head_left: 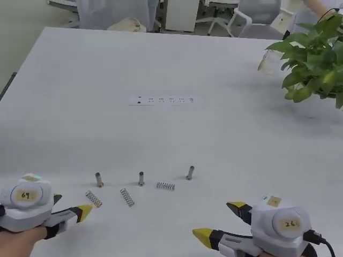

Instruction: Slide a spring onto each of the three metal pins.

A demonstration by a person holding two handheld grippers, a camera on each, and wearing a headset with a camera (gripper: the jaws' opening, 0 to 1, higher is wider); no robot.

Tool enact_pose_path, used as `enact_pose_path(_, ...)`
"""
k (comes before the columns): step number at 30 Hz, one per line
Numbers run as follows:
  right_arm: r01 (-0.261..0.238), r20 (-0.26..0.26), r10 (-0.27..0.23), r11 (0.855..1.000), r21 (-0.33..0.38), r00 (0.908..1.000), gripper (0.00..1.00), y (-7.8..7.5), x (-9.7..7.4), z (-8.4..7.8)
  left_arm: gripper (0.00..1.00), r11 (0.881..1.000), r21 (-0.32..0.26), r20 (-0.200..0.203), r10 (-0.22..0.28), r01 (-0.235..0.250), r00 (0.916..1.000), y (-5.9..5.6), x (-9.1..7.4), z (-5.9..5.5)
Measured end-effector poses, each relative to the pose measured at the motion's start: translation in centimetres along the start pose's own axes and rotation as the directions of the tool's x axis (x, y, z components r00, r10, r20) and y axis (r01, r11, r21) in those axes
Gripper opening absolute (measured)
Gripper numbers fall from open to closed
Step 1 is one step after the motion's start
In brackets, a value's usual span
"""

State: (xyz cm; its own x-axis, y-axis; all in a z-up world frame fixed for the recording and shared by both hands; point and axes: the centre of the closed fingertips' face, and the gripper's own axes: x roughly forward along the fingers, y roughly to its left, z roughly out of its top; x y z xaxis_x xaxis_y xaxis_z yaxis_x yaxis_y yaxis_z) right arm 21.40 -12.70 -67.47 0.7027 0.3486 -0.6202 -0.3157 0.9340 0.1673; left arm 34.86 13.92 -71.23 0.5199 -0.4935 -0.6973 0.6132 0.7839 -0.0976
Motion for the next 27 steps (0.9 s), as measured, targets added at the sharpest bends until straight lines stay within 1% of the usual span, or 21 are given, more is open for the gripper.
enact_pose_path(3, -0.006, -0.001, 0.006, 1.000, -0.005, 1.0000, 0.66, 0.2, 0.2, 0.1, 0.46, 1.000, -0.001, 0.004, 0.007, -0.007, 1.0000, 0.1, -0.7, -0.1)
enact_pose_path(5, -0.011, 0.001, 0.011, 1.000, -0.005, 0.9999, 0.66, 0.3, 0.3, 0.1, 0.48, 1.000, 0.003, 0.009, 0.012, -0.012, 0.9999, 0.6, -1.0, -0.2)
enact_pose_path(7, -0.016, 0.000, 0.016, 1.000, -0.007, 0.9999, 0.66, 0.5, 0.4, 0.1, 0.49, 1.000, 0.011, 0.014, 0.014, -0.015, 0.9998, 0.7, -1.6, -0.3)
enact_pose_path(9, -0.019, -0.001, 0.019, 1.000, -0.009, 0.9998, 0.66, 0.6, 0.4, 0.1, 0.51, 1.000, 0.020, 0.017, 0.013, -0.014, 0.9998, 0.4, -2.2, -0.3)
enact_pose_path(12, -0.025, -0.005, 0.025, 1.000, -0.011, 0.9997, 0.66, 0.7, 0.6, 0.0, 0.53, 0.999, 0.031, 0.030, 0.008, -0.009, 0.9995, 0.3, -3.0, -0.2)
enact_pose_path(13, -0.028, -0.007, 0.028, 1.000, -0.012, 0.9996, 0.66, 0.7, 0.7, -0.1, 0.54, 0.999, 0.039, 0.051, 0.002, -0.004, 0.9987, 0.2, -3.4, 0.0)
enact_pose_path(15, -0.030, -0.008, 0.030, 0.999, -0.013, 0.9995, 0.66, 0.7, 0.7, -0.2, 0.55, 0.999, 0.049, 0.063, -0.003, 0.000, 0.9980, 0.1, -3.8, 0.1)
enact_pose_path(21, -0.037, -0.012, 0.037, 0.999, -0.017, 0.9992, 0.66, 0.8, 0.9, -0.3, 0.58, 0.998, 0.062, 0.096, -0.014, 0.008, 0.9953, 0.1, -4.8, 0.4)
enact_pose_path(27, -0.041, -0.017, 0.041, 0.999, -0.025, 0.9990, 0.66, 0.9, 1.1, -0.2, 0.59, 0.998, 0.069, 0.094, -0.016, 0.010, 0.9955, 0.3, -5.1, 0.2)
